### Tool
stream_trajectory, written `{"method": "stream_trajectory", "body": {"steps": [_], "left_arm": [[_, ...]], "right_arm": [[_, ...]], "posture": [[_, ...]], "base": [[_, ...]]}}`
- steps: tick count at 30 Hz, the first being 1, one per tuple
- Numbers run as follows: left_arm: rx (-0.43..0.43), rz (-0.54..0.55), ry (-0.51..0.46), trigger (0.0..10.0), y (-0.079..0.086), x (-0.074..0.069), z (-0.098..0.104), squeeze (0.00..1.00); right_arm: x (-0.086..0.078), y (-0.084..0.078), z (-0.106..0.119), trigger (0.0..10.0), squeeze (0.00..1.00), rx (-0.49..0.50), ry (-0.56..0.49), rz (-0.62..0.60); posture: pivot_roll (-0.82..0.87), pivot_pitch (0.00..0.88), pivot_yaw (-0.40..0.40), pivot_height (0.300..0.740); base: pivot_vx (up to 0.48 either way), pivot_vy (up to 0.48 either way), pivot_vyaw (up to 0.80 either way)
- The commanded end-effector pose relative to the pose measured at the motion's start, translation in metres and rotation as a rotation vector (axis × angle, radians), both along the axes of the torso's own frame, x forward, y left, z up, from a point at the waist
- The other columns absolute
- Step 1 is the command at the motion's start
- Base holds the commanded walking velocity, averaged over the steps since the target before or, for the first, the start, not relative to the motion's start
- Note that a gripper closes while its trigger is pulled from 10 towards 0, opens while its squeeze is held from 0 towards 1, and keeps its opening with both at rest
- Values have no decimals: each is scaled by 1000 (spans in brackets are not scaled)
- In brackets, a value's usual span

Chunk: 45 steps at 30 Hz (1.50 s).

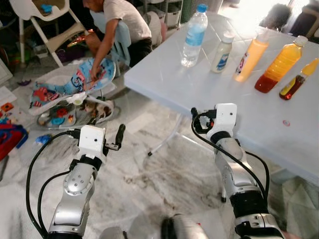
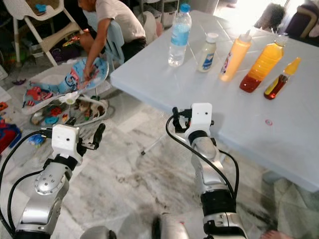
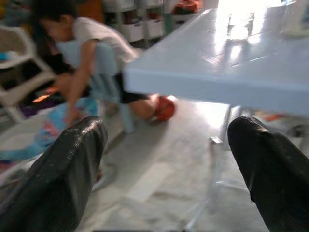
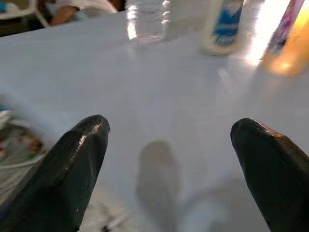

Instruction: Restocking fridge

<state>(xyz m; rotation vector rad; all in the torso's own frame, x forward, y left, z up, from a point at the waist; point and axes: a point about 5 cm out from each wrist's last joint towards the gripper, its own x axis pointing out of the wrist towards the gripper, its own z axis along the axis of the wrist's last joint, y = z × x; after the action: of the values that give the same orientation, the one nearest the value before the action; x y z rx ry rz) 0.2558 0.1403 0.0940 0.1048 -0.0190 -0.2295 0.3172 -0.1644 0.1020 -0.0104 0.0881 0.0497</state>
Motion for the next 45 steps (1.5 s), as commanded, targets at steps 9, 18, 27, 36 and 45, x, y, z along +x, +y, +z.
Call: {"method": "stream_trajectory", "body": {"steps": [9,18,27,36,45], "left_arm": [[13,43,8,10000,10,1,0,0],[18,35,4,10000,9,2,1,0],[14,42,0,10000,9,3,1,0],[26,31,-20,10000,6,2,3,0],[-3,65,-51,10000,9,2,8,0]], "right_arm": [[4,10,10,10000,0,15,-44,37],[3,12,12,10000,0,-11,-69,44],[6,19,20,10000,0,-38,-117,73],[11,10,32,10000,0,-80,-178,-19],[9,4,27,10000,0,-79,-163,-57]], "posture": [[33,110,-59,740],[33,107,-57,740],[38,101,-61,740],[41,96,-67,740],[35,88,-59,740]], "base": [[377,187,0],[28,435,0],[0,435,0],[127,138,0],[0,0,-711]]}}
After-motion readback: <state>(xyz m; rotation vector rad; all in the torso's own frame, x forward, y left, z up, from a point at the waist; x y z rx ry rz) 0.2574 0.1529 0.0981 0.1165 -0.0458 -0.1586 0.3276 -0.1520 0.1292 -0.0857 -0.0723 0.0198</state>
